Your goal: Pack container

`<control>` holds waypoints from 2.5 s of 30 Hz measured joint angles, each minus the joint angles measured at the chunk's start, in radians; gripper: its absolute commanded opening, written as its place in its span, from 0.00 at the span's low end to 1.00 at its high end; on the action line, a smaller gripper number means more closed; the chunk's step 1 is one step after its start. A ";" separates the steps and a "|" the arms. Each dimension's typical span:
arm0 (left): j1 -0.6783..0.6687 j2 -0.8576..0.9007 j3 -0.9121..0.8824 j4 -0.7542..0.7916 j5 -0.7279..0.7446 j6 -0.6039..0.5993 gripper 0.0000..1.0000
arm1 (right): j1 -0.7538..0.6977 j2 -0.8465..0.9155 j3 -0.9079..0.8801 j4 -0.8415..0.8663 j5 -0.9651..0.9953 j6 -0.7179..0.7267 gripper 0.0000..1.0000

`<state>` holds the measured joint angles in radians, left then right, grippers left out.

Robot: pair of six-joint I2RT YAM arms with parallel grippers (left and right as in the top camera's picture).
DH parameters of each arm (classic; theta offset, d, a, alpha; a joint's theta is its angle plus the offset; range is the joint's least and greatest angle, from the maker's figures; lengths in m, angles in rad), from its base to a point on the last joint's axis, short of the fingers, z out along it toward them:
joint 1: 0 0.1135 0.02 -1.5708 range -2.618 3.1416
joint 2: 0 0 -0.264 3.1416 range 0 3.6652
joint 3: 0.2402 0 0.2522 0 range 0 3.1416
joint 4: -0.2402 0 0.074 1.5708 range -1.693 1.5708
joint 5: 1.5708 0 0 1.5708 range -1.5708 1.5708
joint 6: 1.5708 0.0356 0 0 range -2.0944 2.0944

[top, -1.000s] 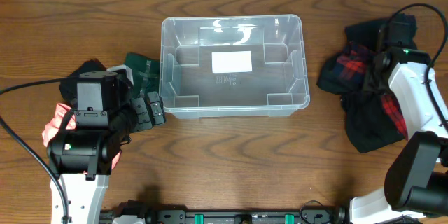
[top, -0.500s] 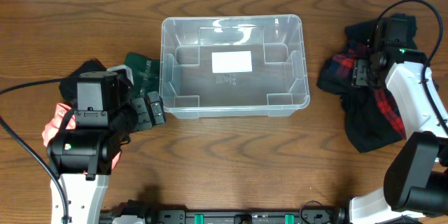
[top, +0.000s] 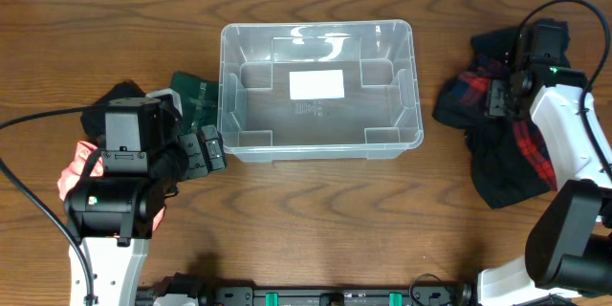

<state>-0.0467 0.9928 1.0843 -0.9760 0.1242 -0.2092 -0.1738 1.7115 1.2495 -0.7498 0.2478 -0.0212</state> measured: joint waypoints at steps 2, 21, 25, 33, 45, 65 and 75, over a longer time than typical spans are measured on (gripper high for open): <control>0.000 0.000 0.000 0.000 0.000 0.000 0.98 | -0.009 0.000 0.000 -0.001 -0.001 0.000 0.27; 0.000 0.000 0.000 -0.001 0.000 0.000 0.98 | 0.090 -0.129 0.183 -0.154 0.011 -0.027 0.01; 0.000 0.000 0.000 0.000 0.000 0.000 0.98 | 0.216 -0.242 0.381 -0.212 0.007 -0.018 0.01; 0.000 0.000 0.000 0.000 0.000 0.000 0.98 | 0.506 -0.299 0.503 -0.257 0.019 0.060 0.01; 0.000 0.000 0.000 0.000 0.000 0.000 0.98 | 0.779 0.066 0.500 -0.122 0.035 0.103 0.01; 0.000 0.000 0.000 0.000 0.000 0.000 0.98 | 0.932 0.369 0.503 -0.157 0.069 0.096 0.99; 0.000 0.000 0.000 0.000 0.000 0.000 0.98 | 0.638 -0.089 0.573 -0.315 0.262 0.092 0.99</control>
<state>-0.0467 0.9928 1.0843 -0.9764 0.1242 -0.2092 0.4641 1.6230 1.8221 -1.0645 0.5098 0.0711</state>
